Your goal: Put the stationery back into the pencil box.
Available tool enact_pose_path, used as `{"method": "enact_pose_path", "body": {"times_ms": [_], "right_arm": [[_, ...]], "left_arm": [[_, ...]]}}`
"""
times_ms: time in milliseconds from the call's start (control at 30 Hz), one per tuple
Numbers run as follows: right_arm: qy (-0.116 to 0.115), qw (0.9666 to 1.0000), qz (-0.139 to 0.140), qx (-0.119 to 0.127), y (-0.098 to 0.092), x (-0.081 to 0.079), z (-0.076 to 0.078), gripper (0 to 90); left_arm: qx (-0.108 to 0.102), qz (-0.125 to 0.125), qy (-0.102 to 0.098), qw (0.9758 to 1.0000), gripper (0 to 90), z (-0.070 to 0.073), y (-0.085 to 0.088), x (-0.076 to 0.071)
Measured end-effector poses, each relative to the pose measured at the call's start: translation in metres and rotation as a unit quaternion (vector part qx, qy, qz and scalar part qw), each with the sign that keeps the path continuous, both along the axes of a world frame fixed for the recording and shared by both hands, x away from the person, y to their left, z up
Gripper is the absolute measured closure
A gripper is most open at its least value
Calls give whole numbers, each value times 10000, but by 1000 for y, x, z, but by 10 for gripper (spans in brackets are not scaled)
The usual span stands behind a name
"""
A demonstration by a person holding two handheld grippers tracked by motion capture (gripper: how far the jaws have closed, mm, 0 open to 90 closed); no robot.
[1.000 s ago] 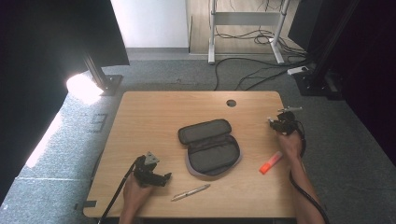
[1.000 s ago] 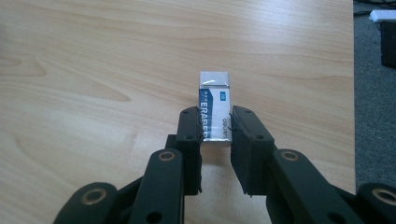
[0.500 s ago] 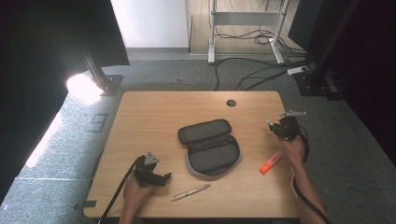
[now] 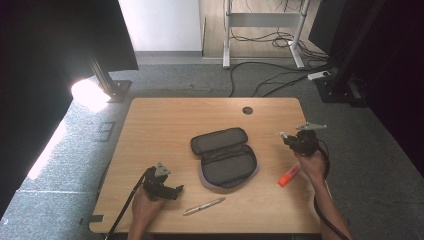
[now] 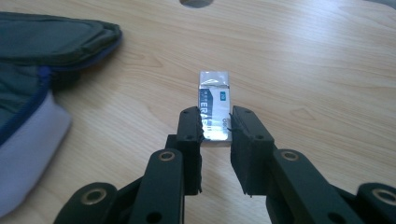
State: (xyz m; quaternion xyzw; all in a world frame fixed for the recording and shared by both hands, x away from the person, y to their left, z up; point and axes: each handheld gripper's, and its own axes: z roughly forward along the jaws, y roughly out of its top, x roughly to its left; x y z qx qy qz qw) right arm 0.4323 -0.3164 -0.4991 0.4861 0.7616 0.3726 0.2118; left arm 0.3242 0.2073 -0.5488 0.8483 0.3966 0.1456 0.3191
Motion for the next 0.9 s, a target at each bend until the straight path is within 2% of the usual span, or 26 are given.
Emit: {"method": "enact_pose_path", "body": {"times_ms": [133, 533, 900], "right_arm": [[-45, 9999, 137, 94, 7, -8, 5, 723], [-115, 9985, 512, 131, 27, -29, 13, 723], [-172, 9964, 822, 152, 45, -40, 21, 723]], "left_arm": [[1, -1, 0, 10000, 0, 0, 0, 0], [4, 0, -3, 10000, 0, 0, 0, 0], [2, 0, -3, 10000, 0, 0, 0, 0]]}}
